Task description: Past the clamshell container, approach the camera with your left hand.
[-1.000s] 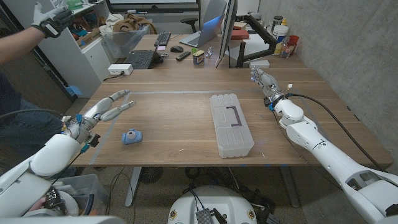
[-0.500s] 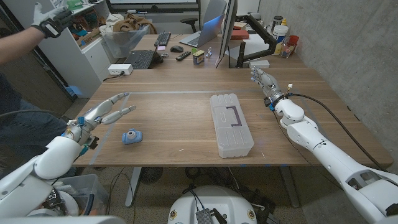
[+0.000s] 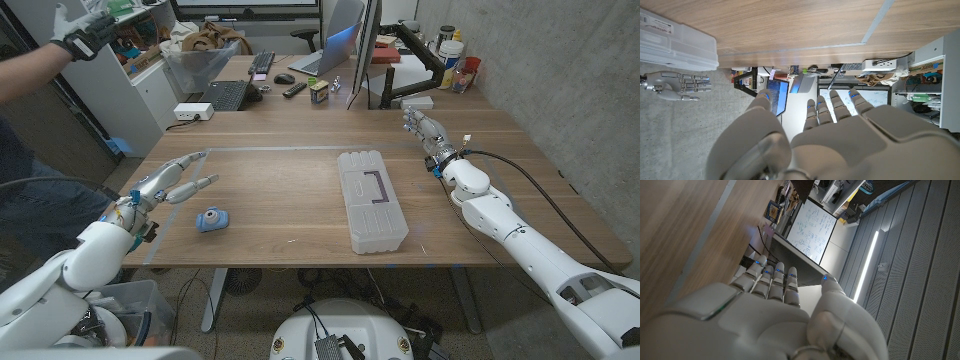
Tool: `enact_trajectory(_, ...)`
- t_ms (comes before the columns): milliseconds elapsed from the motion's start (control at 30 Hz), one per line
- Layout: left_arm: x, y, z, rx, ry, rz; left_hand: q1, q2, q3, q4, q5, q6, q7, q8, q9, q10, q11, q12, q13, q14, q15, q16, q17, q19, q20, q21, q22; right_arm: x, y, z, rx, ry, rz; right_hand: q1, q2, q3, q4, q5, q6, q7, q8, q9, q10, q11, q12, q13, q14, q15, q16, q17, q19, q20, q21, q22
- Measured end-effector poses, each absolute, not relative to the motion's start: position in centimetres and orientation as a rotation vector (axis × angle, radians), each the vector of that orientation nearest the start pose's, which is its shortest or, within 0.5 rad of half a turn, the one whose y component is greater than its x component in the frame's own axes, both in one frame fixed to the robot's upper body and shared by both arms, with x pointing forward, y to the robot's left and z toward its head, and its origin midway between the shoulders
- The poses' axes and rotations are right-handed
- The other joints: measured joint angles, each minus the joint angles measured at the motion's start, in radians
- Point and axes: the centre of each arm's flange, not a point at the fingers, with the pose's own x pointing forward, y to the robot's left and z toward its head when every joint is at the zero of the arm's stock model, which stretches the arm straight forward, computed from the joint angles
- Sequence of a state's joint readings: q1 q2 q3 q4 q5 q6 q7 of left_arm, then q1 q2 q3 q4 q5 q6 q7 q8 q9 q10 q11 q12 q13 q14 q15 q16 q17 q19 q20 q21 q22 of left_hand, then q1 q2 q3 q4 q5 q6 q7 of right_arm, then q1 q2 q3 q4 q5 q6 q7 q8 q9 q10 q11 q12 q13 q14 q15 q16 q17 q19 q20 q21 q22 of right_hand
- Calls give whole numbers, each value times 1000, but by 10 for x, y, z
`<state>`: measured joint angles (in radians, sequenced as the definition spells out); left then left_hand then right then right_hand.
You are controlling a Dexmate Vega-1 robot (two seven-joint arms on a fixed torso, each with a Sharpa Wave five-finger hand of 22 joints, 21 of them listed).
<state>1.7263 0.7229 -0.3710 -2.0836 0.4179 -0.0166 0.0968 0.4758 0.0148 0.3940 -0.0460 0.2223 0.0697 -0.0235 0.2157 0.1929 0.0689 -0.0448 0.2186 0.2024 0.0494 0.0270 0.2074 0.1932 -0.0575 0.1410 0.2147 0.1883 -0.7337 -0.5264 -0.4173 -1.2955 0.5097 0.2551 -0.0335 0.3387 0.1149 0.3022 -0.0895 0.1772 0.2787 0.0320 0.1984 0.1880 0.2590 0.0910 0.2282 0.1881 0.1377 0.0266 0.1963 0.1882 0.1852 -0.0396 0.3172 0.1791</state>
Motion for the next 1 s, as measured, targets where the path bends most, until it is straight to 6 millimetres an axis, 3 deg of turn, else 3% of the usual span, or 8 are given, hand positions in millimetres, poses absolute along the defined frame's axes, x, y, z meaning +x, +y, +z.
enact_trajectory(1000, 451, 422, -69, 1172, -483, 277, 20, -6, 3, -11, 4, 5, -13, 0, 0, -4, -4, 0, 5, 9, -2, 0, 0, 0, 0, 0, 0, 660, -282, 22, -116, -651, 152, 0, 0, 0, 0, 0, 0, 0, 0, 0, 0, 0, 0, 0, 0, 0, 0, 0, 7, 0, -8, 0)
